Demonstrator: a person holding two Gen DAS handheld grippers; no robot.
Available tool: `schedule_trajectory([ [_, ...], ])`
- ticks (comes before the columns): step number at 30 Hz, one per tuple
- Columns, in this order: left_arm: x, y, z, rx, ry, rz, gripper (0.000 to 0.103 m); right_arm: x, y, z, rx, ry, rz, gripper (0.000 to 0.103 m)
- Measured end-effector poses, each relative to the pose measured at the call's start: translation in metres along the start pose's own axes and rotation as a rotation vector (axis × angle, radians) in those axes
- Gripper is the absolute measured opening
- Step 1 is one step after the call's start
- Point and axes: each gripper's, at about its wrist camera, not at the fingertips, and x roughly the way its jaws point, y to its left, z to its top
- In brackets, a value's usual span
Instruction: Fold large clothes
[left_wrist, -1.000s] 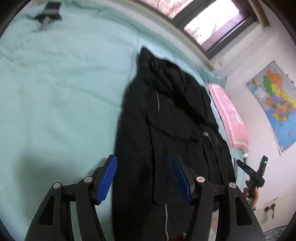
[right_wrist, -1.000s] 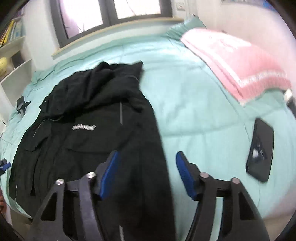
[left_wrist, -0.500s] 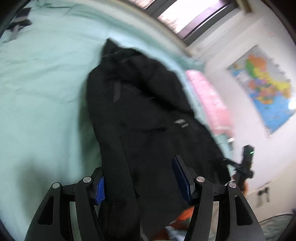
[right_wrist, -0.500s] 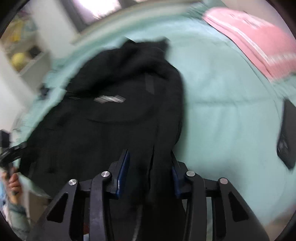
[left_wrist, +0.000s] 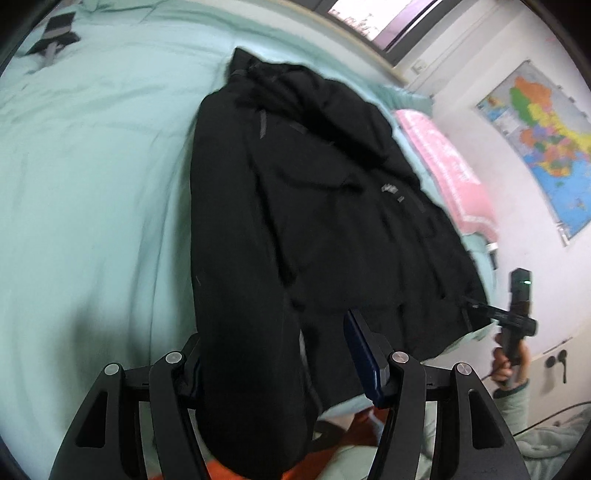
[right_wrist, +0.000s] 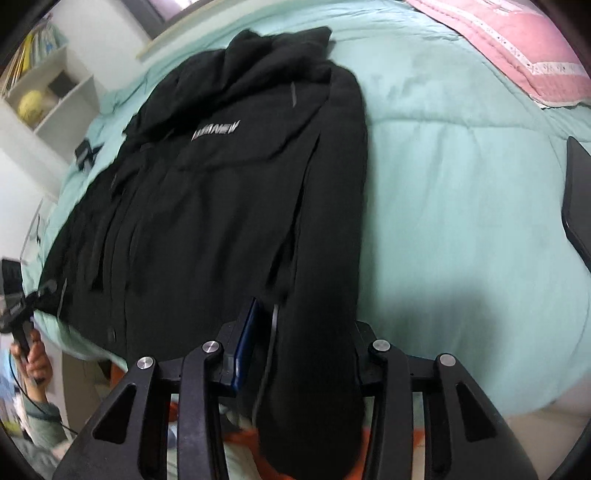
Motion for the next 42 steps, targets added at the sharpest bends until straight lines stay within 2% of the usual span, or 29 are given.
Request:
schedule_trajectory([
  [2, 0.007, -0.003, -0.003, -0.016, -0.005, 0.040, 0.046, -0.001, 0.006, -0.004, -0.022, -0.021, -0.034, 0.038],
  [3, 0.007, -0.002, -0.004, -0.021, -0.011, 0.053, 0.024, -0.004, 0.009, -0.004, -0.034, -0.031, -0.041, 0.024],
  [4, 0.007, -0.001, -0.003, -0.026, -0.019, 0.064, 0.015, -0.007, 0.011, -0.003, -0.040, -0.043, -0.037, 0.018],
  [8, -0.019, -0.020, 0.006, 0.008, -0.123, 0.047, 0.012, -0.043, 0.027, 0.010, -0.086, -0.137, -0.021, 0.012],
  [13, -0.068, -0.030, 0.049, 0.011, -0.257, -0.021, 0.012, -0.085, 0.031, 0.051, -0.091, -0.238, 0.019, 0.011],
  [17, -0.085, -0.032, 0.105, 0.004, -0.342, -0.088, 0.013, -0.105, 0.031, 0.094, -0.084, -0.308, 0.032, 0.011],
  [22, -0.082, -0.038, 0.181, -0.001, -0.397, -0.100, 0.013, -0.119, 0.023, 0.171, -0.029, -0.409, 0.067, 0.011],
  [26, -0.070, -0.047, 0.239, 0.010, -0.447, -0.075, 0.014, -0.108, 0.021, 0.243, 0.012, -0.452, 0.072, 0.011],
  [29, -0.047, -0.044, 0.286, -0.012, -0.466, -0.067, 0.017, -0.084, 0.016, 0.293, 0.074, -0.465, 0.076, 0.011],
  [31, -0.022, -0.040, 0.316, -0.019, -0.464, -0.032, 0.019, -0.062, 0.013, 0.320, 0.109, -0.463, 0.079, 0.011],
  [33, 0.010, -0.029, 0.340, -0.051, -0.451, 0.009, 0.020, -0.032, 0.012, 0.351, 0.121, -0.458, 0.040, 0.011],
  [35, 0.045, -0.014, 0.360, -0.095, -0.434, 0.043, 0.020, 0.000, 0.014, 0.370, 0.108, -0.432, -0.040, 0.011],
  [38, 0.091, 0.001, 0.376, -0.125, -0.400, 0.113, 0.020, 0.048, 0.020, 0.387, 0.073, -0.384, -0.151, 0.012],
  [42, 0.164, 0.024, 0.382, -0.136, -0.279, 0.203, 0.023, 0.107, 0.007, 0.390, 0.071, -0.281, -0.192, 0.012],
])
